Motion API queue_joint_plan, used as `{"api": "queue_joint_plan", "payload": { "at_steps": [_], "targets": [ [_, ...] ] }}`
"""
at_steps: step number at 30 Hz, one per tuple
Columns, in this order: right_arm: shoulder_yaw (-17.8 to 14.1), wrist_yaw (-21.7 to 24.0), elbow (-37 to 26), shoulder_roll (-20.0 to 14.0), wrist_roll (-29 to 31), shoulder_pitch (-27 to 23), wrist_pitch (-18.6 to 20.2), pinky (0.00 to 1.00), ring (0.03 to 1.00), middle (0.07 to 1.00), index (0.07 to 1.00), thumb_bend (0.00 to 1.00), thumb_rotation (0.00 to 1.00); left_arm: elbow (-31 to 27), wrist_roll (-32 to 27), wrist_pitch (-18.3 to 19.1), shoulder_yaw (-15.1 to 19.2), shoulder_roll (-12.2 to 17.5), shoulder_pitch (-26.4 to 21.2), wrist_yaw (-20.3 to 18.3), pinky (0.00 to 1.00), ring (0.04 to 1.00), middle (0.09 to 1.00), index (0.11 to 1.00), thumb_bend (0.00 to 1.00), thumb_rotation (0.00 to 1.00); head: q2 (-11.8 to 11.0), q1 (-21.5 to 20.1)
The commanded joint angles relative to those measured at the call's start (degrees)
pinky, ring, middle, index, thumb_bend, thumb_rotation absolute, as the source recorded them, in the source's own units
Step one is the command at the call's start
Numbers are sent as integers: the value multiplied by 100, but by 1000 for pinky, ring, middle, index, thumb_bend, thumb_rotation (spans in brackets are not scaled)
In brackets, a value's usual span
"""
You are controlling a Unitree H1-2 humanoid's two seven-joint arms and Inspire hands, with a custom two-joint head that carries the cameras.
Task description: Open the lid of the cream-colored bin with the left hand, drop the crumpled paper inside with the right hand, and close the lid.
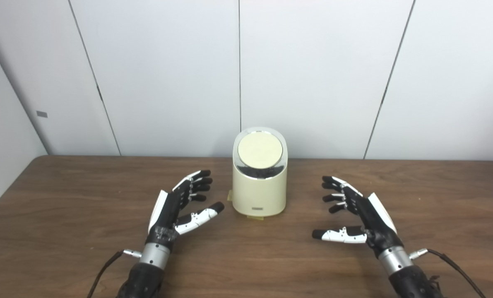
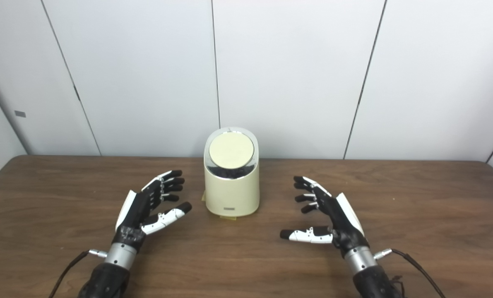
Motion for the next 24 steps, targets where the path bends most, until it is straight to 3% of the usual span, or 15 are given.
{"api": "queue_joint_plan", "payload": {
  "at_steps": [1, 7, 24],
  "targets": [
    [-83, -59, -198, 12, 160, -167, -144, 594, 734, 840, 857, 844, 221, -78, -89, -140, -18, 106, -158, -118, 688, 760, 775, 860, 797, 368, 6, -10],
    [-87, 46, -208, 26, 331, -185, 47, 615, 755, 858, 884, 862, 256, -60, -99, -116, -26, 145, -119, -240, 697, 753, 766, 856, 823, 401, 4, -8],
    [-104, -22, -231, 91, 321, -143, 8, 608, 744, 848, 872, 872, 226, -38, -35, -24, -33, 210, -85, -378, 763, 823, 847, 896, 840, 368, -14, -36]
  ]
}}
